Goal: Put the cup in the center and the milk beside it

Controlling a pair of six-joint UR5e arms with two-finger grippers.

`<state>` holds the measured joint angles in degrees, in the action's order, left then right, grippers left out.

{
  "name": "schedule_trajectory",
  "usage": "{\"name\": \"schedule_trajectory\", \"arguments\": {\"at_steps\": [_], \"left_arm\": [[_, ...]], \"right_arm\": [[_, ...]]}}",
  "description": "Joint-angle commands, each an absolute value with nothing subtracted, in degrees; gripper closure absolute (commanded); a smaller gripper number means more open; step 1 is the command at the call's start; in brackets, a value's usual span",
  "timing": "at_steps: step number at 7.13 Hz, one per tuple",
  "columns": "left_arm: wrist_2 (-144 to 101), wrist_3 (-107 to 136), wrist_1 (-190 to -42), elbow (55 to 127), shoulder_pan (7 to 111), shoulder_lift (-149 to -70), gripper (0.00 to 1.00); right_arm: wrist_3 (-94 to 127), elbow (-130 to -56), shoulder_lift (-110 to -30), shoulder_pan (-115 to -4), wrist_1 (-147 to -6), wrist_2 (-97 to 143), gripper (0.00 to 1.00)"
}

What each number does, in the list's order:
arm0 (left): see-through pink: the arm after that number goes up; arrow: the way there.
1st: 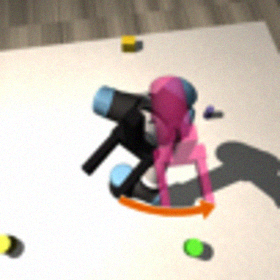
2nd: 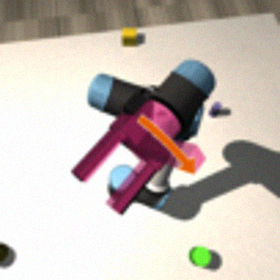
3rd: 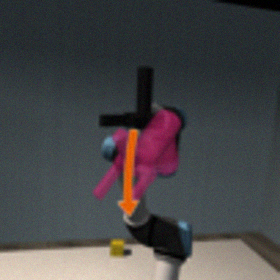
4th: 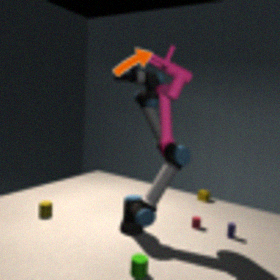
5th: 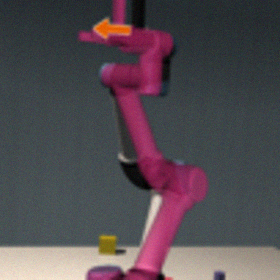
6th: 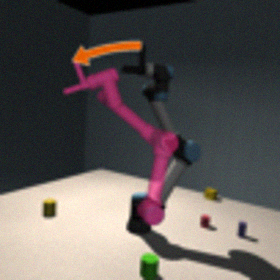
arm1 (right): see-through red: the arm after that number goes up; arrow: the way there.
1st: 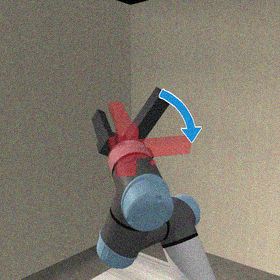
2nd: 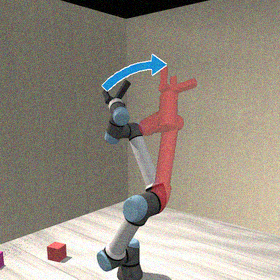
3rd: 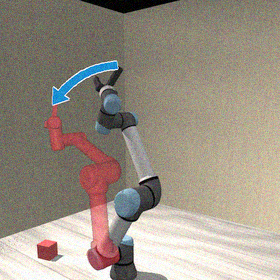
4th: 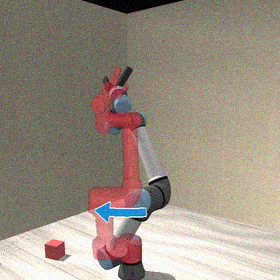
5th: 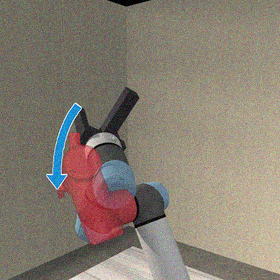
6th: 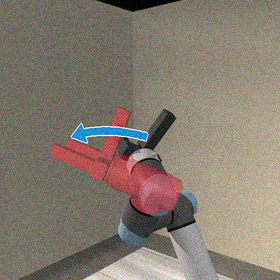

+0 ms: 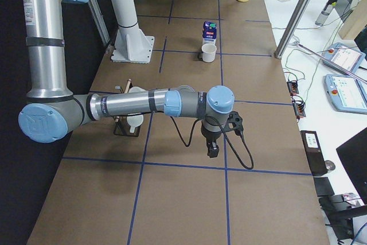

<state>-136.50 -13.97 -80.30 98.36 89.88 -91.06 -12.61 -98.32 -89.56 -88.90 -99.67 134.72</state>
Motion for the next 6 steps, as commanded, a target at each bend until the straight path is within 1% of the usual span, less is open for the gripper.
{"name": "schedule_trajectory", "arguments": {"at_steps": [1,6], "left_arm": [[-136.49,-14.06,-79.98,98.52,89.82,-91.05,0.00],[-136.49,-14.06,-79.98,98.79,89.82,-91.05,0.00]], "right_arm": [[-12.92,-97.91,-89.73,-88.95,-99.58,136.40,0.00],[-12.31,-98.44,-89.03,-88.95,-99.49,136.14,0.00]]}}
